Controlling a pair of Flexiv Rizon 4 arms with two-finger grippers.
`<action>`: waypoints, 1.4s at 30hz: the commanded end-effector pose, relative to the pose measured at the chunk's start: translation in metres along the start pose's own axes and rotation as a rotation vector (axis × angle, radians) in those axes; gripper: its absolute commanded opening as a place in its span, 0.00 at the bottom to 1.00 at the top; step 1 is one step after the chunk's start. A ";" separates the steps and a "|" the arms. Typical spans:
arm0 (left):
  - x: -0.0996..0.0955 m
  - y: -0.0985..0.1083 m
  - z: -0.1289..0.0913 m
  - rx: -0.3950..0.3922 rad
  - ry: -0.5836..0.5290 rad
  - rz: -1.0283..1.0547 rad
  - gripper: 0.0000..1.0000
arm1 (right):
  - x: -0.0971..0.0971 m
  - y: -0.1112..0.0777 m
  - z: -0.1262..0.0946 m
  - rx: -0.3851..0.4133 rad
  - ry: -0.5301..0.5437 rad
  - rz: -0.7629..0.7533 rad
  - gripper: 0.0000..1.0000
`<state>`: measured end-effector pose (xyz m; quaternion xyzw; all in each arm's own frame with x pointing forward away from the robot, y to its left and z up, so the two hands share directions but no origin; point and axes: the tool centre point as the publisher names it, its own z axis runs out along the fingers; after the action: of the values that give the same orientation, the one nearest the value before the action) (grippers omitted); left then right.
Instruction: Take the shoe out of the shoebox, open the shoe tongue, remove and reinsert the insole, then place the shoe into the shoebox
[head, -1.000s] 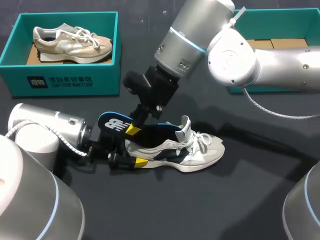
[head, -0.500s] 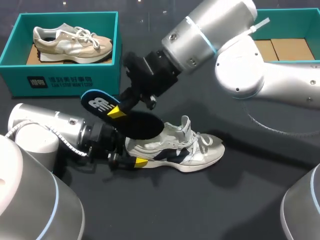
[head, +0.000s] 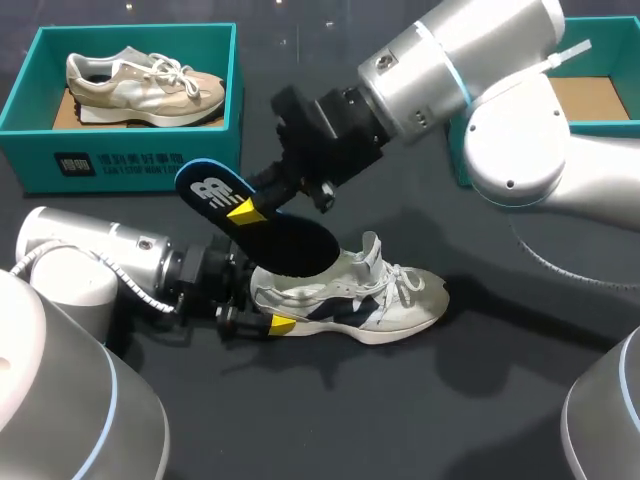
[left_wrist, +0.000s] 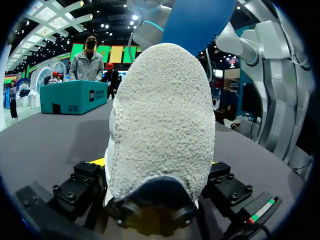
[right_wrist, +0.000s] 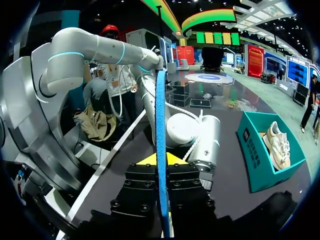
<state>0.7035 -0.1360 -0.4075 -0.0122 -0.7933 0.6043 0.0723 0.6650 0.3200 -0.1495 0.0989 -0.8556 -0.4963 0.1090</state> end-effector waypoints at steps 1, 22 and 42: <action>0.000 0.000 0.002 -0.002 0.000 -0.001 0.00 | 0.002 0.000 0.001 -0.014 -0.016 0.000 0.00; 0.000 0.000 0.002 -0.002 0.000 -0.001 0.00 | 0.052 -0.002 -0.066 -0.157 -0.116 0.169 0.00; 0.000 0.000 0.002 -0.002 0.000 -0.001 0.00 | 0.103 -0.005 -0.148 -0.319 -0.181 0.334 0.00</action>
<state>0.7037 -0.1360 -0.4076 -0.0121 -0.7934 0.6042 0.0722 0.6263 0.1955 -0.0772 -0.0970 -0.7835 -0.5977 0.1398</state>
